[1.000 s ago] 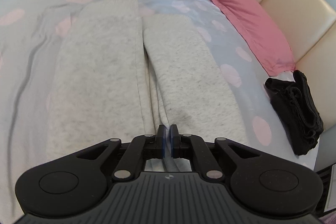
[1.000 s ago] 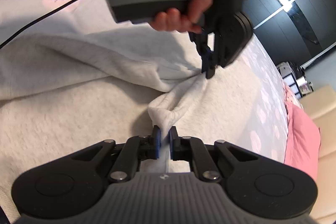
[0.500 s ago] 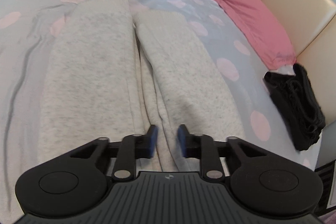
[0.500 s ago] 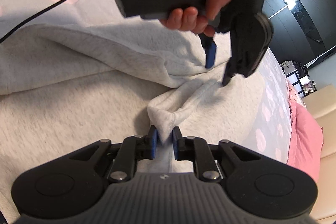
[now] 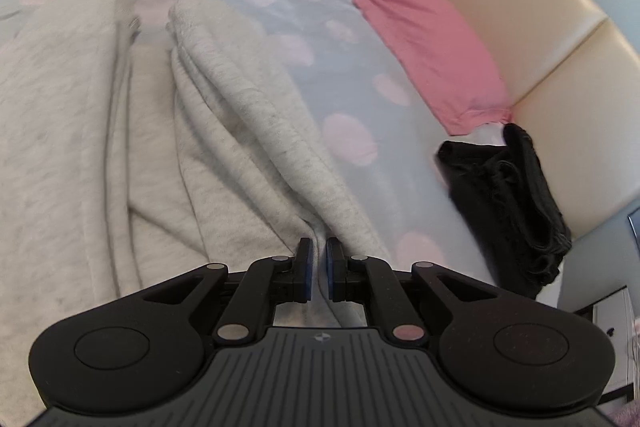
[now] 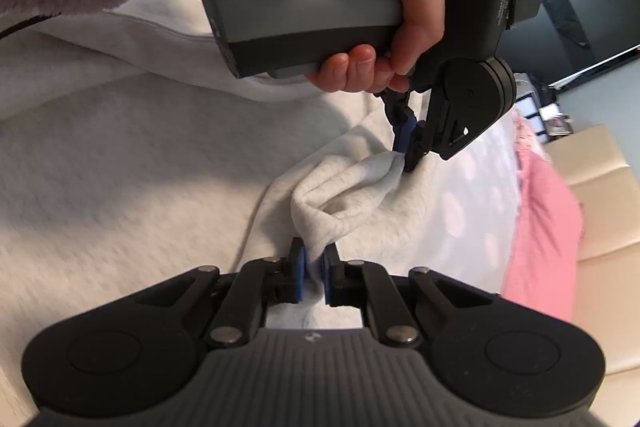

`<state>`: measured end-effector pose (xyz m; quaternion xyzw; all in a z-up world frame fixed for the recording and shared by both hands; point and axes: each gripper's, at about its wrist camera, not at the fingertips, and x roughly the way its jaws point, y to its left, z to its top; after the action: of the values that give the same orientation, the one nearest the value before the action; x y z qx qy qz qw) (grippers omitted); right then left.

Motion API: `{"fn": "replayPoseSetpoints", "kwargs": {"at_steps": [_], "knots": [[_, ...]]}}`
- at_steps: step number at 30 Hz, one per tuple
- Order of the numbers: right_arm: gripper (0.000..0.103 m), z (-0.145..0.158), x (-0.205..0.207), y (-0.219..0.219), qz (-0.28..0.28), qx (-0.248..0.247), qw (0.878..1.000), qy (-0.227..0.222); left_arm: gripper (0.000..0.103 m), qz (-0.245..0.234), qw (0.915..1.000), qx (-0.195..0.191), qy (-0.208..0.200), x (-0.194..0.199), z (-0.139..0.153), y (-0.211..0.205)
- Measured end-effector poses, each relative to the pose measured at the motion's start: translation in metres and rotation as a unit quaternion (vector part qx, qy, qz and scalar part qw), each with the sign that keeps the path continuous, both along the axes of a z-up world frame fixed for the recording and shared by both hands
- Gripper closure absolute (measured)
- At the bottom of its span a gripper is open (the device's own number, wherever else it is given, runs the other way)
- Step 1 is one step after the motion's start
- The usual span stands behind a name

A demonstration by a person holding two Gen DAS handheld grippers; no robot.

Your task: Fold clothes

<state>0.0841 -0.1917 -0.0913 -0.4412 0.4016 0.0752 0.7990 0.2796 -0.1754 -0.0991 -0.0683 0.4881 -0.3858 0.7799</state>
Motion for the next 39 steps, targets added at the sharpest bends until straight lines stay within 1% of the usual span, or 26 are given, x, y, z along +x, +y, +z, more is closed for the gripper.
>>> {"fn": "replayPoseSetpoints", "kwargs": {"at_steps": [2, 5, 8, 11, 13, 16, 18, 20, 21, 22, 23, 24, 26, 28, 30, 31, 33, 34, 36, 39], "knots": [[0.093, 0.001, -0.003, 0.002, 0.006, 0.000, 1.000, -0.001, 0.098, 0.004, 0.9999, 0.014, 0.001, 0.002, -0.002, 0.010], [0.093, -0.004, -0.006, 0.012, 0.029, 0.010, 1.000, 0.008, 0.098, 0.023, 0.9988, 0.043, 0.010, 0.006, -0.012, 0.032], [0.092, -0.012, -0.008, 0.021, 0.044, 0.027, 0.998, 0.021, 0.098, 0.040, 0.9982, 0.041, 0.019, 0.006, -0.016, 0.052], [0.091, -0.014, -0.006, 0.024, 0.046, 0.049, 0.997, 0.025, 0.094, 0.041, 0.9978, 0.052, 0.004, 0.003, -0.008, 0.059], [0.090, -0.016, -0.004, 0.026, 0.043, 0.058, 0.997, 0.028, 0.093, 0.041, 0.9974, 0.059, -0.005, -0.001, 0.003, 0.063], [0.085, -0.018, -0.006, 0.024, 0.045, 0.060, 0.997, 0.027, 0.092, 0.025, 0.9957, 0.079, -0.041, -0.016, 0.022, 0.071], [0.085, -0.019, -0.006, 0.024, 0.044, 0.064, 0.997, 0.024, 0.087, 0.007, 0.9925, 0.097, -0.074, -0.034, 0.035, 0.080], [0.085, -0.018, -0.004, 0.023, 0.041, 0.073, 0.996, 0.020, 0.078, -0.010, 0.9873, 0.116, -0.108, -0.053, 0.046, 0.089], [0.083, -0.018, 0.000, 0.022, 0.039, 0.078, 0.996, 0.020, 0.075, -0.016, 0.9844, 0.125, -0.123, -0.064, 0.051, 0.095], [0.082, -0.017, 0.000, 0.021, 0.040, 0.081, 0.996, 0.018, 0.070, -0.019, 0.9816, 0.134, -0.134, -0.074, 0.054, 0.101], [0.078, -0.016, -0.004, 0.020, 0.043, 0.082, 0.996, 0.016, 0.065, -0.021, 0.9785, 0.144, -0.146, -0.085, 0.057, 0.107], [0.072, -0.017, -0.006, 0.018, 0.047, 0.083, 0.995, 0.014, 0.064, -0.022, 0.9754, 0.153, -0.157, -0.096, 0.058, 0.112], [0.067, -0.018, -0.011, 0.016, 0.053, 0.086, 0.995, 0.010, 0.063, -0.025, 0.9693, 0.172, -0.175, -0.119, 0.058, 0.124], [0.066, -0.017, -0.015, 0.012, 0.054, 0.089, 0.995, 0.005, 0.062, -0.016, 0.9645, 0.192, -0.181, -0.140, 0.056, 0.135], [0.064, -0.015, -0.019, 0.008, 0.045, 0.100, 0.994, 0.000, 0.059, 0.004, 0.9624, 0.204, -0.180, -0.160, 0.053, 0.146], [0.062, -0.014, -0.020, 0.005, 0.039, 0.108, 0.993, -0.002, 0.058, 0.014, 0.9616, 0.209, -0.178, -0.170, 0.051, 0.152], [0.052, -0.007, -0.022, -0.002, 0.021, 0.131, 0.991, -0.006, 0.057, 0.032, 0.9605, 0.218, -0.170, -0.189, 0.047, 0.160], [0.050, -0.002, -0.024, -0.007, 0.009, 0.146, 0.989, -0.004, 0.056, 0.041, 0.9594, 0.223, -0.167, -0.198, 0.045, 0.164], [0.049, 0.007, -0.026, -0.019, -0.018, 0.183, 0.983, 0.004, 0.054, 0.059, 0.9570, 0.234, -0.161, -0.217, 0.040, 0.170], [0.048, 0.025, -0.040, -0.048, -0.077, 0.246, 0.966, 0.010, 0.054, 0.082, 0.9542, 0.244, -0.152, -0.238, 0.030, 0.176]]}}
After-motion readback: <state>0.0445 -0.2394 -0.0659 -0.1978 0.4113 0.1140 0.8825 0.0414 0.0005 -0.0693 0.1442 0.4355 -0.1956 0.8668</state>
